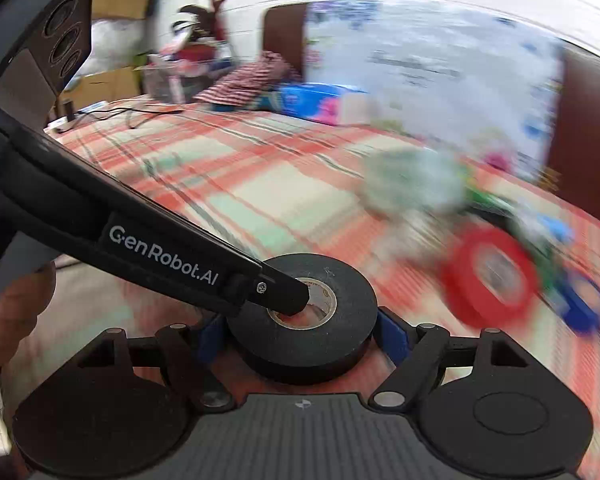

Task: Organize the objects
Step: 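Carry the black tape roll into the brown box and open the right gripper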

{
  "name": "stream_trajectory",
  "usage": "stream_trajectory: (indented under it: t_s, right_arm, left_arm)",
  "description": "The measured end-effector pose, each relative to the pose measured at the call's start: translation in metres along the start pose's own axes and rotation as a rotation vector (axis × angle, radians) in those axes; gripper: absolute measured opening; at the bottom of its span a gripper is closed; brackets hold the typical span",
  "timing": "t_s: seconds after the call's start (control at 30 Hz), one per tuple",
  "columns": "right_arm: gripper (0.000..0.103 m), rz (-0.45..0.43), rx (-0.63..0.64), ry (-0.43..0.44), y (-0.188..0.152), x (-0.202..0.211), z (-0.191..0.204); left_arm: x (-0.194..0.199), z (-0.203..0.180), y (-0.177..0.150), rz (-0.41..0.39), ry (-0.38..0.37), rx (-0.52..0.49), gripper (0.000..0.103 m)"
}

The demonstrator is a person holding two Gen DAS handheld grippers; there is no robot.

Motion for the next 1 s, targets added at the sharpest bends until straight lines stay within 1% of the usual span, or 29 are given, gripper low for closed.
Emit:
stream_trajectory:
  t_s: [0.07,0.13,0.17,0.27,0.4,0.5,0.57,0.67,0.77,0.87,0.97,1.0]
  right_arm:
    - [0.077,0.001,-0.035,-0.045,-0.012,0.023,-0.014]
    - [0.077,-0.009,-0.056,-0.099,-0.019,0.043,-0.027]
    - [0.077,-0.027,-0.052,-0.13,-0.021,0.052,-0.033]
    - [0.077,-0.123,-0.026,-0.239,-0.016,0.083,-0.053]
    - [0.077,-0.254,-0.025,-0.38,0.003,0.121,-0.096]
    - [0.077,-0.325,-0.026,-0.473,0.015,0.143,-0.133]
    - [0.077,-0.355,-0.048,-0.518,0.02,0.153,-0.161]
    - [0.077,-0.367,-0.101,-0.558,0.021,0.159,-0.202]
    - [0.077,-0.354,-0.161,-0.576,0.017,0.154,-0.238]
    - [0.077,-0.309,-0.186,-0.586,0.01,0.138,-0.263]
    - [0.078,-0.263,-0.212,-0.586,-0.002,0.124,-0.279]
    - [0.077,-0.28,-0.232,-0.58,-0.002,0.123,-0.283]
  left_arm:
    - [-0.006,-0.029,-0.002,0.013,-0.03,-0.045,0.034]
    - [-0.009,-0.054,0.004,0.019,-0.062,-0.084,0.034]
    - [-0.009,-0.067,0.009,0.008,-0.079,-0.106,0.034]
    - [-0.006,-0.112,0.036,-0.052,-0.122,-0.186,0.034]
    - [-0.013,-0.173,0.078,-0.137,-0.164,-0.284,0.034]
    - [-0.025,-0.216,0.103,-0.183,-0.19,-0.342,0.034]
    - [-0.037,-0.241,0.116,-0.197,-0.197,-0.377,0.034]
    - [-0.063,-0.271,0.127,-0.205,-0.191,-0.415,0.034]
    - [-0.09,-0.287,0.132,-0.195,-0.172,-0.425,0.034]
    - [-0.117,-0.29,0.129,-0.156,-0.146,-0.415,0.034]
    - [-0.129,-0.289,0.119,-0.112,-0.126,-0.419,0.034]
    - [-0.129,-0.288,0.115,-0.109,-0.126,-0.426,0.036]
Point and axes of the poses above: each gripper's, at about its wrist camera, not at the fingertips, and x roughly against the way its jaws point, z to its left, y to its top, the point moved 6 cm from there along -x, roughly the way its jaws point, and after that the axes turned 7 degrees about -z, right-handed, at the moved point
